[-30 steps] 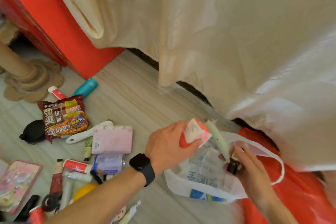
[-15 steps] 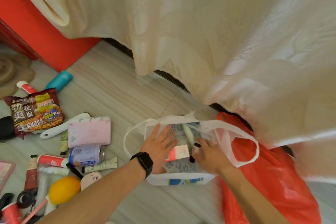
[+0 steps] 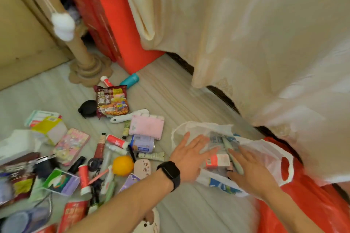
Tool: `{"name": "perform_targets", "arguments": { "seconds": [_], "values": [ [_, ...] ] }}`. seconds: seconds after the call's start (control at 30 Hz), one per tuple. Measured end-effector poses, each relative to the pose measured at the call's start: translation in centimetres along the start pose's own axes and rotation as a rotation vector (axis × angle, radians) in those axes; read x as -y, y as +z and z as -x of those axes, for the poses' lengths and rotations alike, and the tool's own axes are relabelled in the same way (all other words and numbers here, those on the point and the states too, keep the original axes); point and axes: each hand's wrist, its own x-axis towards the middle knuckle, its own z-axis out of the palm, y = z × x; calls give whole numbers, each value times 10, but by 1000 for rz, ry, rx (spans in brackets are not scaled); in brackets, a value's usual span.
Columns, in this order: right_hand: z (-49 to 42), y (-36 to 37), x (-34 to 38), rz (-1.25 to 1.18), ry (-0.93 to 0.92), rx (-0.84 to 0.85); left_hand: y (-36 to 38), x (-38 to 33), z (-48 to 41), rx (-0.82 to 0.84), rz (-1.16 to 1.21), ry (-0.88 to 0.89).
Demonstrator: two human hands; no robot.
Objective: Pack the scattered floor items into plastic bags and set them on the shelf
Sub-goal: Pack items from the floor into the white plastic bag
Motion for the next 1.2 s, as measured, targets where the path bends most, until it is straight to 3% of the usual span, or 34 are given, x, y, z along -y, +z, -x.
{"name": "perform_targets", "arguments": {
  "seconds": [0.13,0.3,0.53,0.73,0.97,1.1,1.2],
  "values": [
    [17,-14,75,-39,-217,-83,-1,19,102,-129,205,-302],
    [27,-39,176,5,-468,-55,21,71,220,-90,304,-721],
    [9,-43,263,191,-582,7,64,105,315,-64,312,-1074],
    [-33,-1,286,359,-519,127,101,123,348,-31,380,-1317],
    [-94,55,288,278,-321,209,120,158,343,2,378,-1350],
    [-110,78,280,196,-268,125,126,172,342,253,374,-1538],
    [-108,83,275,85,-241,65,129,175,352,364,283,-1453]
  ]
}}
